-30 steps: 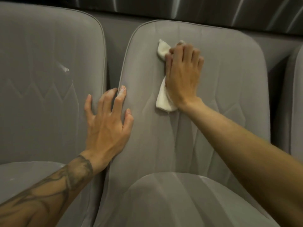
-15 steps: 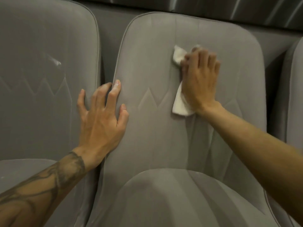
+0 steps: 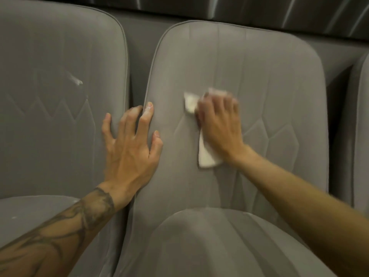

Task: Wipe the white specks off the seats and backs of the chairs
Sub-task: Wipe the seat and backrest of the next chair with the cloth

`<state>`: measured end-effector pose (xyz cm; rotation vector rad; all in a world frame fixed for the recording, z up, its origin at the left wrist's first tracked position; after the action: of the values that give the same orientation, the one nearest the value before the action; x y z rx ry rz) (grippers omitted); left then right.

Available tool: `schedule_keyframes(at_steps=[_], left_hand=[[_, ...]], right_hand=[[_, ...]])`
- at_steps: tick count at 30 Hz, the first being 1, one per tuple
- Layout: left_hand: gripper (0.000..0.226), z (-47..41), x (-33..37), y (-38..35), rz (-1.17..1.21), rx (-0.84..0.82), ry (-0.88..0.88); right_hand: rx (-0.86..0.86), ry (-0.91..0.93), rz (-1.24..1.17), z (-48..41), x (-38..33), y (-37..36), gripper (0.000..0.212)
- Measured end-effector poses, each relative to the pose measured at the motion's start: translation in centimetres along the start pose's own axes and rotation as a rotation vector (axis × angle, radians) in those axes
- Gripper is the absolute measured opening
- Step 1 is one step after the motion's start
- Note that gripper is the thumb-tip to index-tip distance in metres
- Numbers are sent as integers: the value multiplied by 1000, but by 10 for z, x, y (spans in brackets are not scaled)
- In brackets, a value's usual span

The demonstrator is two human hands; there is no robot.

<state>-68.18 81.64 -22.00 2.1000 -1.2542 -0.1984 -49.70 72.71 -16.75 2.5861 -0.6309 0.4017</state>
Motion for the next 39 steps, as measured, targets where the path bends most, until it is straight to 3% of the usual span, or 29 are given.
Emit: schedule_keyframes(at_steps=[2, 4, 10, 17, 20, 25, 27, 29, 31, 39], left_hand=[[59, 0, -1, -1, -12, -3, -2], [60, 0, -2, -1, -27, -5, -7], [60, 3, -4, 6, -67, -41, -67], [55, 16, -54, 25, -184, -38, -93], [57, 26, -69, 23, -191, -67, -75], [58, 31, -65, 20, -170, -126, -52], [57, 31, -66, 22, -182, -137, -55], [58, 31, -67, 22, -195, -164, -66], [58, 31, -68, 23, -194, -194, -68], [56, 40, -65, 34, -95, -283, -48]], right_hand=[[103, -301, -28, -59, 15, 14, 20], [92, -447, -115, -75, 2, 14, 26], [-60, -166, -362, -10, -68, 12, 19], [-56, -254, -113, -167, 6, 21, 36], [-105, -256, -87, -158, -18, 18, 36], [-249, 357, -144, -67, -97, 31, 21], [-235, 254, -107, -93, -75, 29, 26], [-180, -45, -74, -133, -41, 25, 34], [-208, -232, -61, -150, -28, 22, 39], [-324, -97, -355, 2, -138, 32, 25]])
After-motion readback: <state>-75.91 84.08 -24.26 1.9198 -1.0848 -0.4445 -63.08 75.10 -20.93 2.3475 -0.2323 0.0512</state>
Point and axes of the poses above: each hand's wrist, its own z-axis away from the middle knuckle, its own y-axis out of the back of the hand, x = y × z, the point moved 5 cm from there along -z, towards the middle knuckle, and after that the axes turned 13 degrees about -x, right-handed, at the moved point
